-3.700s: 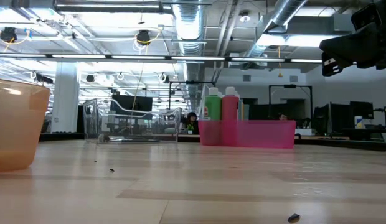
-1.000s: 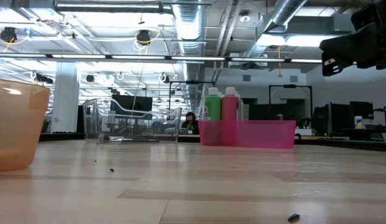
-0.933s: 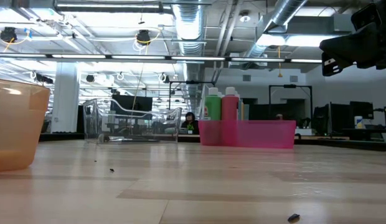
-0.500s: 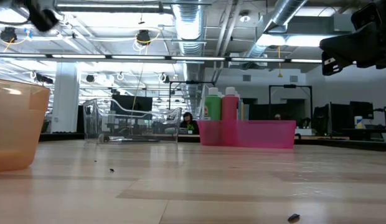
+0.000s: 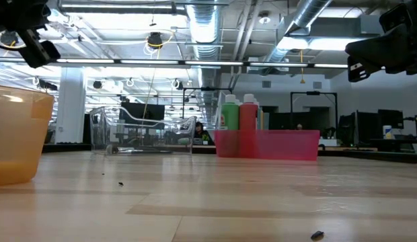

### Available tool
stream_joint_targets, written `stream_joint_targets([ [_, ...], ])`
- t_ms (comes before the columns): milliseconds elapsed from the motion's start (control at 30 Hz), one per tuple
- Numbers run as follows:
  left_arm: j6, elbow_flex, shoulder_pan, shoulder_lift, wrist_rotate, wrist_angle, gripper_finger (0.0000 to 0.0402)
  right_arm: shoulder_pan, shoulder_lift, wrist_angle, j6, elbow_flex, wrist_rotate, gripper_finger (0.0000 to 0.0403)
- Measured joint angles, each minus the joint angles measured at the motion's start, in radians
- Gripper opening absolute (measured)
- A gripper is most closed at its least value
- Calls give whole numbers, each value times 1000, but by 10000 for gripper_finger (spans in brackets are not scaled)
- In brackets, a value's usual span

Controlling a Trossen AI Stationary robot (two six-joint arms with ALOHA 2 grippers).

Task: Pick & Place Paint Supplies
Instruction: Return to Home Position

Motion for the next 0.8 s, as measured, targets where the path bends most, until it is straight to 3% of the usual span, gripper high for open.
stream_joint_targets([
  [233,-21,0,0,0,-11,44,0,0,0,0,0,0,0,0],
  [400,304,0,2,-1,-32,111,0,0,0,0,0,0,0,0],
  [533,326,-1,67,0,-19,79,0,0,0,0,0,0,0,0],
  [600,341,-1,134,0,71,83,0,0,0,0,0,0,0,0],
  [700,370,-1,262,-1,309,132,0,0,0,0,0,0,0,0],
  [800,339,-1,379,-1,455,76,0,0,0,0,0,0,0,0],
])
